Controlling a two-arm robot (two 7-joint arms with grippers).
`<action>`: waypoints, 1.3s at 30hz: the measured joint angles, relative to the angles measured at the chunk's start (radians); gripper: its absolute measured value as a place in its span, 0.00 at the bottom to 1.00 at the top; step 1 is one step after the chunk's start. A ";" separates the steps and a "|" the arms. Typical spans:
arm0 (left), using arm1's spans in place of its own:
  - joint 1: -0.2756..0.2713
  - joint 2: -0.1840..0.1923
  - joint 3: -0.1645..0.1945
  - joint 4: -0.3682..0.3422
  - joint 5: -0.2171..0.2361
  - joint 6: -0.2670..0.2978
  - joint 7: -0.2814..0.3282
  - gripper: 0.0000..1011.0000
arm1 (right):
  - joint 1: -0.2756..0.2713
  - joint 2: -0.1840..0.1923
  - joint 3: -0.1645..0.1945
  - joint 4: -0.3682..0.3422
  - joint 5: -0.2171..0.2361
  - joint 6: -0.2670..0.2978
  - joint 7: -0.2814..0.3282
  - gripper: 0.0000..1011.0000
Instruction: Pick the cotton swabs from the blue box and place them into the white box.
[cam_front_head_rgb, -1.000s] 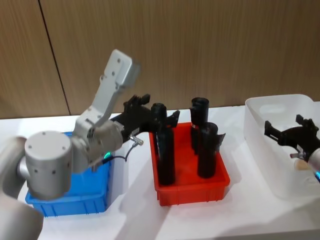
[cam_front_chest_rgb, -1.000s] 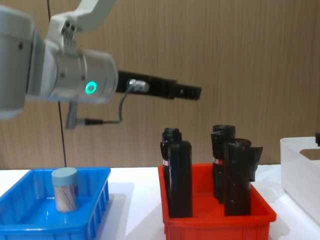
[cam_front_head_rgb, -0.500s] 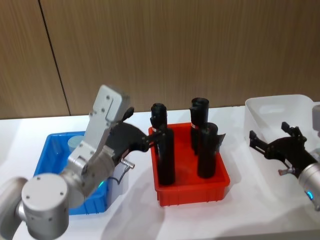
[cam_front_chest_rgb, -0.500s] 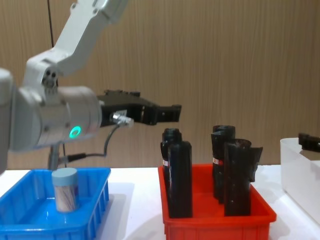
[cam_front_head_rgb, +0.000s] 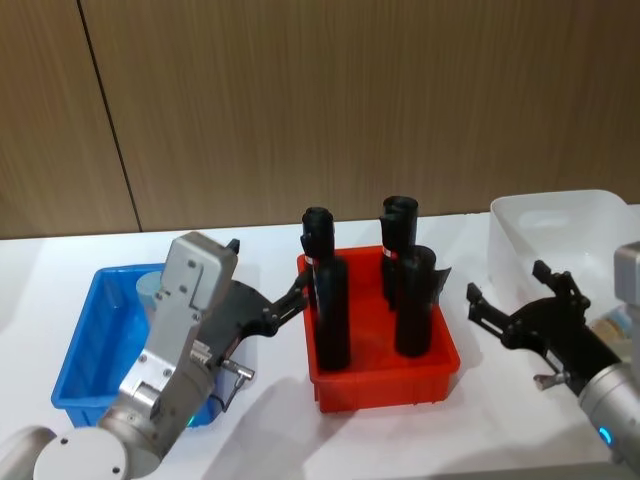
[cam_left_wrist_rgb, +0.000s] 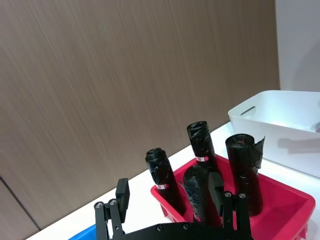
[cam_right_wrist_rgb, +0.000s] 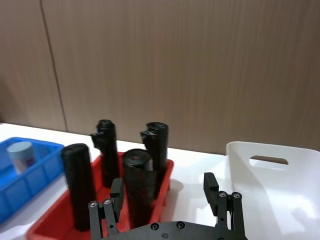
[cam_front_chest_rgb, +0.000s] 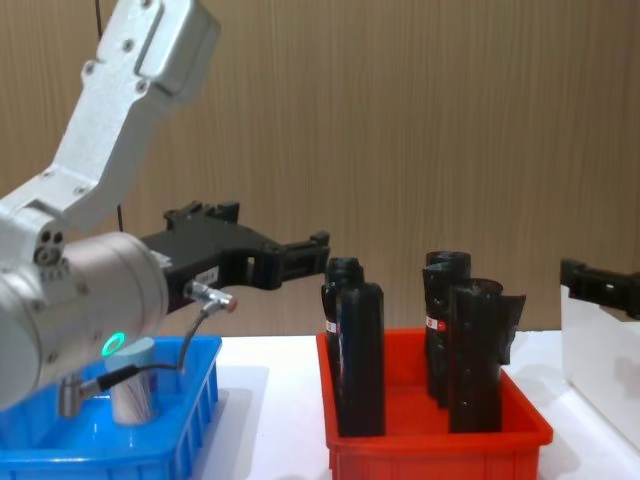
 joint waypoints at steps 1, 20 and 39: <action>0.004 0.002 0.001 -0.001 0.001 -0.005 0.005 0.99 | 0.000 0.000 0.000 0.000 0.000 0.000 0.000 0.99; 0.020 0.008 0.003 -0.007 0.004 -0.028 0.024 0.99 | -0.051 0.003 -0.014 -0.065 0.001 -0.015 -0.006 0.99; 0.020 0.008 0.002 -0.007 0.004 -0.028 0.024 0.99 | -0.033 0.003 -0.005 -0.039 0.005 -0.015 0.007 0.99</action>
